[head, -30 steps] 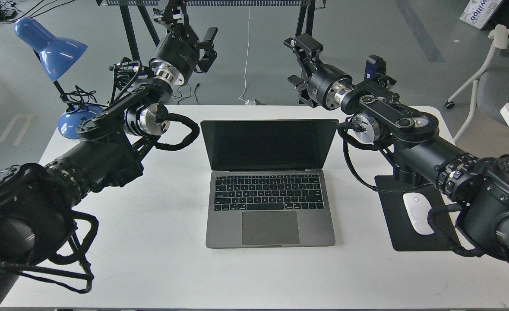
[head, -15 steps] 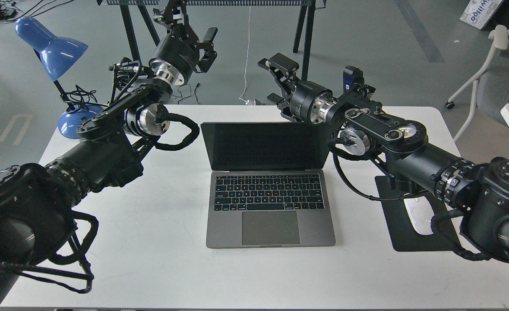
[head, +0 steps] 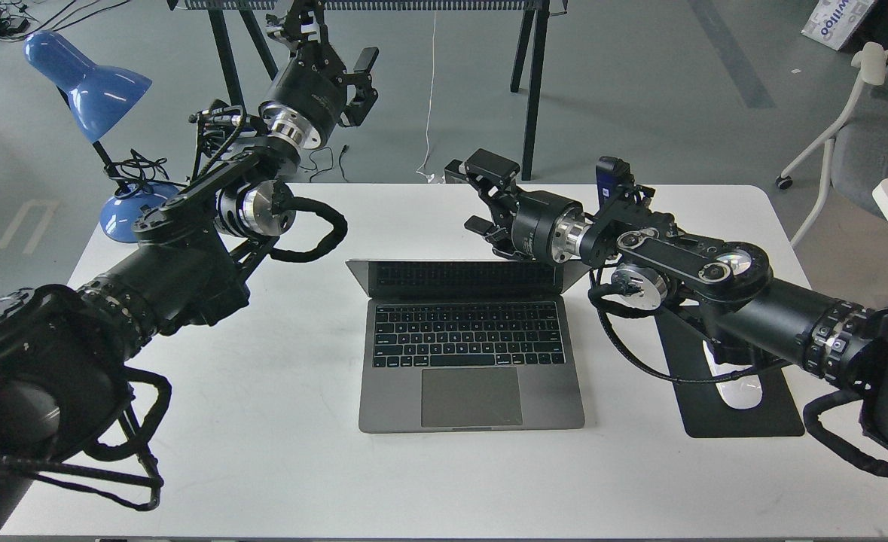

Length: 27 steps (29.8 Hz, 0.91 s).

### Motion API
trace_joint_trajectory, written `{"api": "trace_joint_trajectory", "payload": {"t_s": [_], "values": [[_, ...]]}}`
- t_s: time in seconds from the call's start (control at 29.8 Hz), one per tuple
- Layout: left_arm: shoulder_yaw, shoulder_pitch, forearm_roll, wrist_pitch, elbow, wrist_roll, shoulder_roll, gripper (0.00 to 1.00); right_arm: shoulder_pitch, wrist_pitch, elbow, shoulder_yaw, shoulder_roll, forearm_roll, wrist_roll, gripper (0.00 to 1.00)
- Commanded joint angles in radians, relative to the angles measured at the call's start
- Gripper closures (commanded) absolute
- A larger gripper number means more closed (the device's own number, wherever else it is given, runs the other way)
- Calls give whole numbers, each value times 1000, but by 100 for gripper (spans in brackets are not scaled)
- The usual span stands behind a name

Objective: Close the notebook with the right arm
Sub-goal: 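Push the laptop screen down toward the keyboard with the right gripper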

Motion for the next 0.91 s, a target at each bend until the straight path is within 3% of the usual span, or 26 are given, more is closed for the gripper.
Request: {"api": "trace_joint_trajectory", "payload": {"t_s": [0.0,0.27,0.87], "values": [[0,0,0,0,0,0,0,0,-27,0,42,-22,-19,0,-3,0],[0,0,0,0,0,0,0,0,-73,0,114,-105,-43,0,-3,0],[0,0,0,0,0,0,0,0,-163,-16,67,-177,-36,-17,-6,0]]}}
